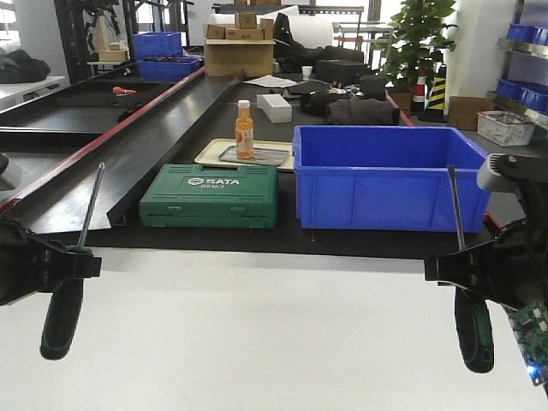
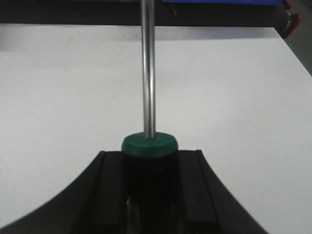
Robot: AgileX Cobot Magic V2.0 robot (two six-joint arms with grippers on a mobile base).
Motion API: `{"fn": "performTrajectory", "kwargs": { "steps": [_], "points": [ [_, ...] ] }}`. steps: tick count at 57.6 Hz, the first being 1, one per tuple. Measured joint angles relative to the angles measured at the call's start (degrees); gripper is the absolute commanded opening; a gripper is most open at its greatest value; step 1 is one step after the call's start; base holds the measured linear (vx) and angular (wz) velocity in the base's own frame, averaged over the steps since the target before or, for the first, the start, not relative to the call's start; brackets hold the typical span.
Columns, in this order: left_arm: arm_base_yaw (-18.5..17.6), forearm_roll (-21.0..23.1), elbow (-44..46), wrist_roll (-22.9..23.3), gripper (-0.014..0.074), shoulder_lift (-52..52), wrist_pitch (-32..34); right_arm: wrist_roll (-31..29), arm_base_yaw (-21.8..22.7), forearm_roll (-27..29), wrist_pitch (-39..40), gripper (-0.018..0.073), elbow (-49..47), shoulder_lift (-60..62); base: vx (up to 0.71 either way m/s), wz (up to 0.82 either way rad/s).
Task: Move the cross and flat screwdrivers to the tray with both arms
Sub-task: 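Drive the base away from the table holding both screwdrivers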
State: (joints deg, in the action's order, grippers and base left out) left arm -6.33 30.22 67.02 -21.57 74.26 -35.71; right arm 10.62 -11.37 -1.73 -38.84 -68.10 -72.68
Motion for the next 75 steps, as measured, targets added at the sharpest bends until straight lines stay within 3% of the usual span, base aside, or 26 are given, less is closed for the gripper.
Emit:
{"fn": "performTrajectory", "kwargs": {
  "steps": [40, 75],
  "points": [
    [0.0, -0.1, 0.0, 0.0, -0.0001, 0.0, -0.1, 0.0, 0.0, 0.0, 0.0, -0.0008, 0.0, 0.0, -0.24, -0.16],
    [0.0, -0.1, 0.0, 0.0, -0.0001, 0.0, -0.3, 0.0, 0.0, -0.2, 0.0, -0.0008, 0.0, 0.0, -0.12, -0.69]
  ]
}}
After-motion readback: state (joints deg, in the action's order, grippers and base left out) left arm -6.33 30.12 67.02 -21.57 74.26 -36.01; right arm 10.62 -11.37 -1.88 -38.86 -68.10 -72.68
